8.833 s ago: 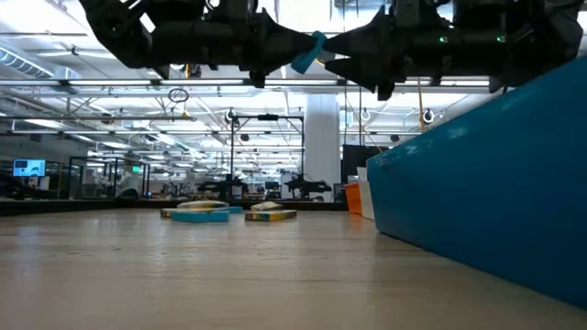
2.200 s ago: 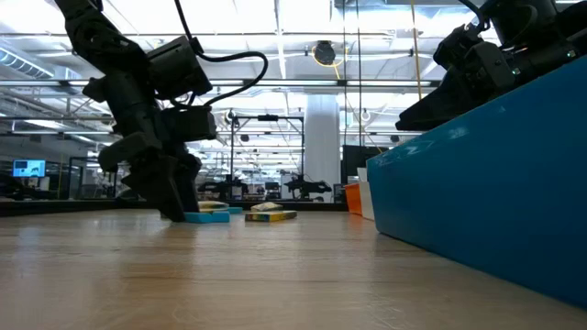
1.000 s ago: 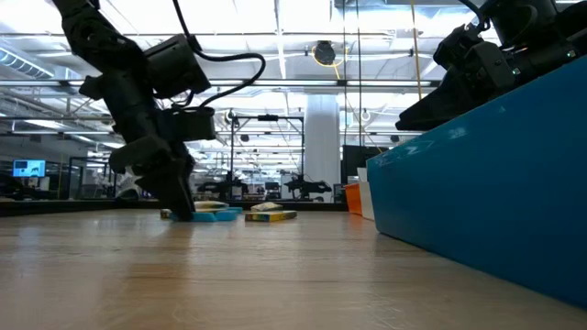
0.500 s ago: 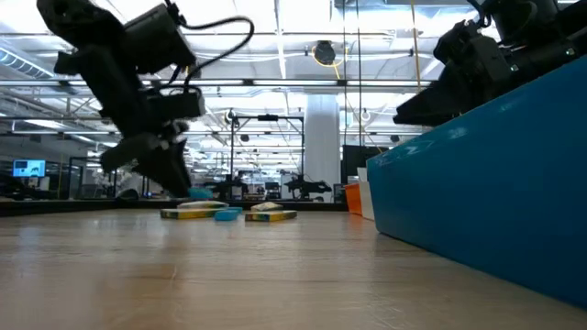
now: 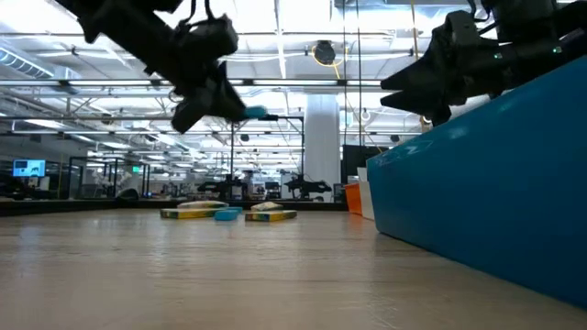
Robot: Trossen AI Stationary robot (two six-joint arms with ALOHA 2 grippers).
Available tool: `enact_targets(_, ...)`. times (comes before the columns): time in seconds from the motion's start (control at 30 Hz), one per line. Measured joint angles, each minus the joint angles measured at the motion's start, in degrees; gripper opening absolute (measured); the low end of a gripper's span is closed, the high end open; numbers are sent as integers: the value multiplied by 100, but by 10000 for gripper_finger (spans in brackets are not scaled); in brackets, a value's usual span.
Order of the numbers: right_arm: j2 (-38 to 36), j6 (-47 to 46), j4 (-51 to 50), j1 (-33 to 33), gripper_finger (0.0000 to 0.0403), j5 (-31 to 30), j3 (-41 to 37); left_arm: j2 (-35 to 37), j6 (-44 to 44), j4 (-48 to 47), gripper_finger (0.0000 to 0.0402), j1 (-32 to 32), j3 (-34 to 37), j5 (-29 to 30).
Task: Pick & Place School Supplies
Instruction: Put the blue eraser into the white bin
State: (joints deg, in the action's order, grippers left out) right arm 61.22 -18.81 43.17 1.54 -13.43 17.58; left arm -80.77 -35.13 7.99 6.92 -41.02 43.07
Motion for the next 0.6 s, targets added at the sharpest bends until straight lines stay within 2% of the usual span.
enact_targets(0.23, 564, -101, 686, -86, 171, 0, 128, -82, -563, 971, 80, -57, -6, -90)
enact_targets(0.43, 1096, -16, 674, -83, 171, 28, 605, -513, -947, 1793, 80, -62, -8, -405)
enact_targets(0.6, 1597, 153, 663, -83, 184, 44, 1009, -754, -1241, 2168, 80, -79, -10, -408)
